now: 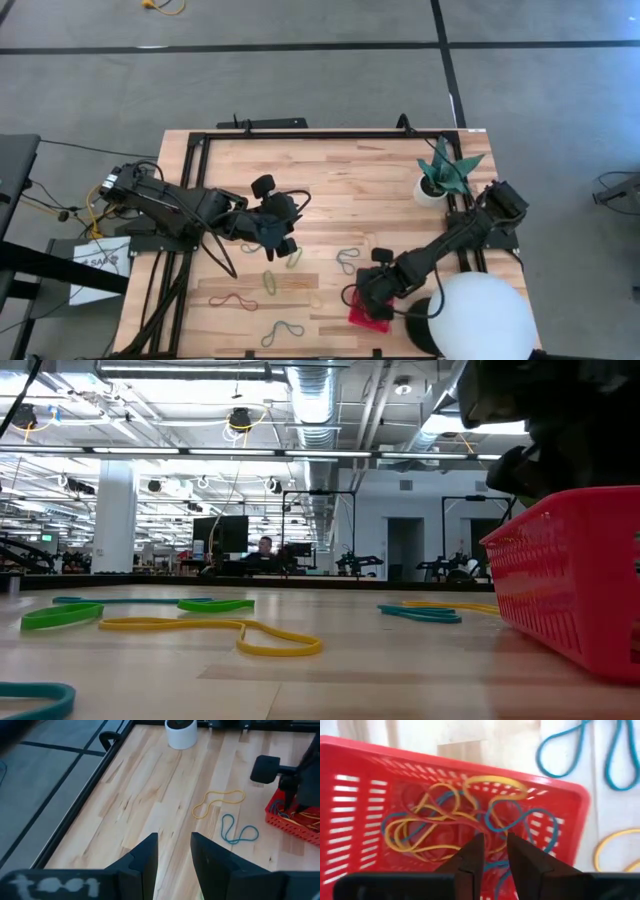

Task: Pick and place items into bin
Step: Put the yellow rubber band into the red bin

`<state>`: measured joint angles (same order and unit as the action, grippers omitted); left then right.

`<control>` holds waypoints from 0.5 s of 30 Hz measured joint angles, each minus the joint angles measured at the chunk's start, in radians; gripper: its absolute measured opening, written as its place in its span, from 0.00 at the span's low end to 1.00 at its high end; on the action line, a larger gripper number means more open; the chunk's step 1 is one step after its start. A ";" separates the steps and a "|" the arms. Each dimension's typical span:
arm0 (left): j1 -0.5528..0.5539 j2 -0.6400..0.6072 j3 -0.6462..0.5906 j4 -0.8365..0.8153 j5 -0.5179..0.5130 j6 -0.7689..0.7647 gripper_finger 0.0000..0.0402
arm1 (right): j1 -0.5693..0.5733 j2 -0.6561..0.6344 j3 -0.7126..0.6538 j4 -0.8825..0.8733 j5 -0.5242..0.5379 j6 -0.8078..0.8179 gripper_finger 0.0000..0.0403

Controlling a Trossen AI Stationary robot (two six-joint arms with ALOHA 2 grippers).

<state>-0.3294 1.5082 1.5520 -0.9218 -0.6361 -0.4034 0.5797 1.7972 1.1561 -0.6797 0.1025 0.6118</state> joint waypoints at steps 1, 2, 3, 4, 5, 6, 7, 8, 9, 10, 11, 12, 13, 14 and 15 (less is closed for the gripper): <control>0.000 0.000 0.000 0.000 0.000 0.000 0.27 | -0.004 -0.005 0.000 -0.010 0.000 0.000 0.20; 0.000 0.000 0.000 -0.002 0.000 0.000 0.27 | -0.009 -0.012 0.000 -0.015 0.001 0.000 0.20; 0.000 0.000 0.000 -0.005 0.000 0.000 0.27 | -0.018 -0.015 0.001 -0.012 0.001 0.000 0.20; 0.000 0.000 0.000 -0.008 0.000 0.000 0.27 | -0.026 -0.017 0.002 -0.012 0.001 -0.005 0.20; 0.000 0.000 0.000 -0.010 0.000 0.000 0.27 | -0.032 -0.024 0.001 -0.028 0.001 -0.012 0.20; 0.000 -0.001 0.000 -0.010 0.000 0.000 0.27 | -0.039 -0.036 -0.001 -0.046 0.002 -0.025 0.19; 0.000 -0.004 0.000 -0.011 0.000 -0.001 0.27 | -0.049 -0.049 -0.001 -0.050 0.008 -0.041 0.19; 0.000 -0.009 0.000 -0.012 0.000 -0.001 0.27 | -0.059 -0.064 0.002 -0.050 0.024 -0.059 0.19; 0.000 -0.013 0.000 -0.013 -0.001 -0.001 0.27 | -0.068 -0.081 0.002 -0.064 0.051 -0.074 0.18; 0.000 -0.015 0.001 -0.014 -0.001 -0.001 0.27 | -0.080 -0.101 0.001 -0.084 0.079 -0.087 0.18; 0.000 -0.018 0.002 -0.018 -0.001 -0.001 0.27 | -0.094 -0.120 0.000 -0.086 0.105 -0.101 0.18; -0.002 -0.023 0.001 -0.032 -0.001 -0.004 0.27 | -0.109 -0.142 0.000 -0.081 0.125 -0.116 0.18; -0.004 -0.026 0.001 -0.046 -0.001 -0.010 0.27 | -0.124 -0.164 0.000 -0.082 0.139 -0.132 0.18; -0.005 -0.031 0.001 -0.046 -0.002 -0.012 0.27 | -0.140 -0.187 0.000 -0.083 0.141 -0.152 0.18; -0.007 -0.039 0.001 -0.051 -0.004 -0.017 0.27 | -0.158 -0.207 0.000 -0.083 0.141 -0.177 0.18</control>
<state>-0.3366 1.4689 1.5532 -0.9727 -0.6398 -0.4209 0.4215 1.5901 1.1564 -0.7625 0.2439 0.4349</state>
